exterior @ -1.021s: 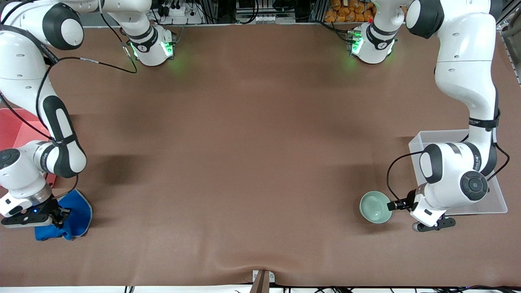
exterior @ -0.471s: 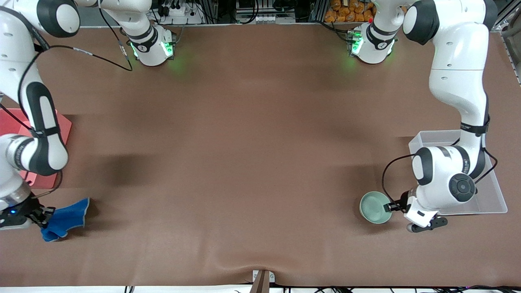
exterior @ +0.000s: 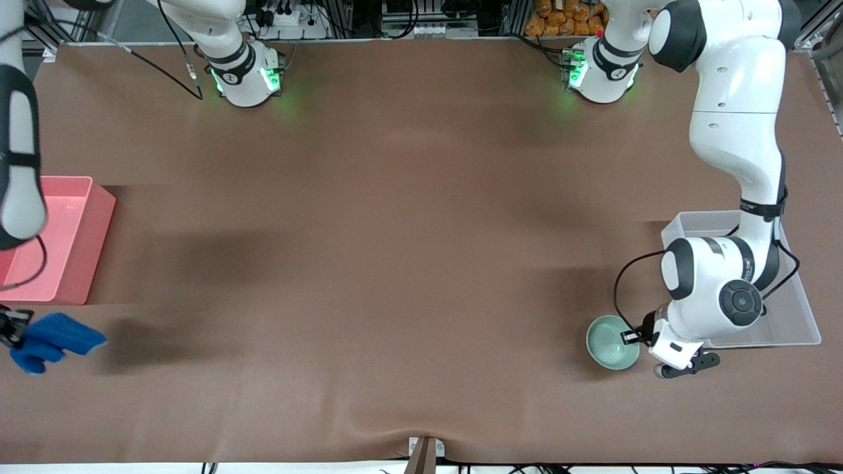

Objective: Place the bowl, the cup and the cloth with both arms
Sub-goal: 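Lift the bowl with the left gripper while the right gripper drops the cloth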

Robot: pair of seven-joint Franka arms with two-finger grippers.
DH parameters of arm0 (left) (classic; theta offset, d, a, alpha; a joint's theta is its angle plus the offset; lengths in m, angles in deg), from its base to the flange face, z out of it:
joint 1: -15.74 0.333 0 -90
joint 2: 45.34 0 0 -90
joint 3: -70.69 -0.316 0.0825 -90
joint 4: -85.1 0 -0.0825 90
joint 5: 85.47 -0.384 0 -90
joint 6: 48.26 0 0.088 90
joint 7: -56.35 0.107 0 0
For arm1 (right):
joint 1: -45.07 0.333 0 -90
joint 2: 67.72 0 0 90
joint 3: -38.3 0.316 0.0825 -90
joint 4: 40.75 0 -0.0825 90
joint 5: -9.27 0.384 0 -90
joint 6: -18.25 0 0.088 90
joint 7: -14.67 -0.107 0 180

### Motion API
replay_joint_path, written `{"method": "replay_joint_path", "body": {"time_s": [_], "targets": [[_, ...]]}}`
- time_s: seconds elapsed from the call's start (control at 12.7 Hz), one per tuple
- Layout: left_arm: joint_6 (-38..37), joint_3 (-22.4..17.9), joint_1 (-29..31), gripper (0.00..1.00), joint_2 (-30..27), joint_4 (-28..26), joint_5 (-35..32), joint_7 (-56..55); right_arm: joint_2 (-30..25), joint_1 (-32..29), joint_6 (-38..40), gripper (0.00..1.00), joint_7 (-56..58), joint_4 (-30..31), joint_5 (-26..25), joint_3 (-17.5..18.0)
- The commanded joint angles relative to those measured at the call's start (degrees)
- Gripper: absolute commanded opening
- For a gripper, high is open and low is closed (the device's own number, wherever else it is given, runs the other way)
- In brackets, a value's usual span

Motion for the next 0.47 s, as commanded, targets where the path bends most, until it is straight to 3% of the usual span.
{"method": "replay_joint_path", "body": {"time_s": [0.0,0.39], "targets": [[-1.4,-0.8,0.4,0.0,-2.2,-0.4,0.4,0.7,-7.5,-1.5,7.6,0.0,0.2,2.3,-0.2,0.1],[-12.4,-4.2,2.1,0.0,-9.4,-0.2,0.4,5.0,-14.0,-8.4,21.0,0.0,8.0,2.2,0.5,0.1]]}}
